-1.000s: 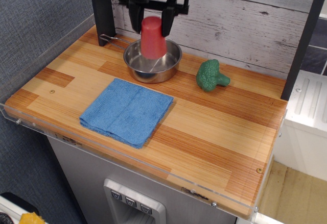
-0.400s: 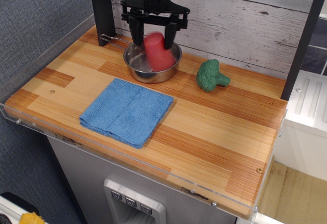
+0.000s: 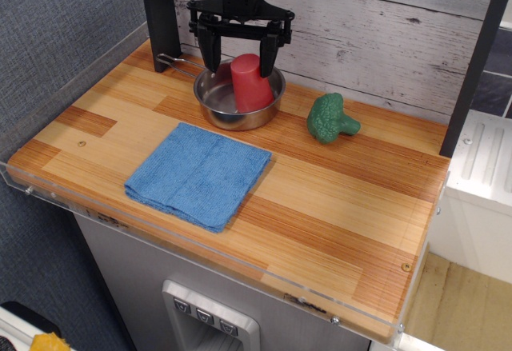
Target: Put the red cup inside the pot.
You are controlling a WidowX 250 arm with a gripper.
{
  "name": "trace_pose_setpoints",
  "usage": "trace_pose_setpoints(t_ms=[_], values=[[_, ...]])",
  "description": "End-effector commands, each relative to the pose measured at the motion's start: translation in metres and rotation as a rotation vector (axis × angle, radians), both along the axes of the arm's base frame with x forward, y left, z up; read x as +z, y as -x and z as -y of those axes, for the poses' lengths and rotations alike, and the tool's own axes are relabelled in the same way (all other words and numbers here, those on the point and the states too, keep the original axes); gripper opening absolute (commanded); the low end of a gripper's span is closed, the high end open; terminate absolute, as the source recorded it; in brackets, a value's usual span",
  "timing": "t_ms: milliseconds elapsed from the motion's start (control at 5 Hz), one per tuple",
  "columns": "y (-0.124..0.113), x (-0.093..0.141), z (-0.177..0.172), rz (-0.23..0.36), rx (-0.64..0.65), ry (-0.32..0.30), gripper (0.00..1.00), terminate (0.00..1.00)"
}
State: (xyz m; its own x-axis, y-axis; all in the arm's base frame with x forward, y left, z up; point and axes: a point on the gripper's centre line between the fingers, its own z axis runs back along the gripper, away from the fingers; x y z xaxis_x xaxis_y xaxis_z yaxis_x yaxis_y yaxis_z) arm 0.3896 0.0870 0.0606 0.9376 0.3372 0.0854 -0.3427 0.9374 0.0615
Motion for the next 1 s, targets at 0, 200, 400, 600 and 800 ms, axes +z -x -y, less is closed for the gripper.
trace_pose_setpoints(t_ms=[0,200,400,600,800], values=[[0.011,0.050,0.006,0.085,0.013,-0.016,1.00,0.00],[0.016,0.062,0.006,0.138,0.008,-0.004,1.00,0.00],[0.020,0.071,0.010,0.134,0.007,-0.013,1.00,0.00],[0.041,0.078,0.016,0.121,0.045,-0.066,1.00,0.00],[0.067,0.084,0.029,0.047,0.057,-0.058,1.00,0.00]])
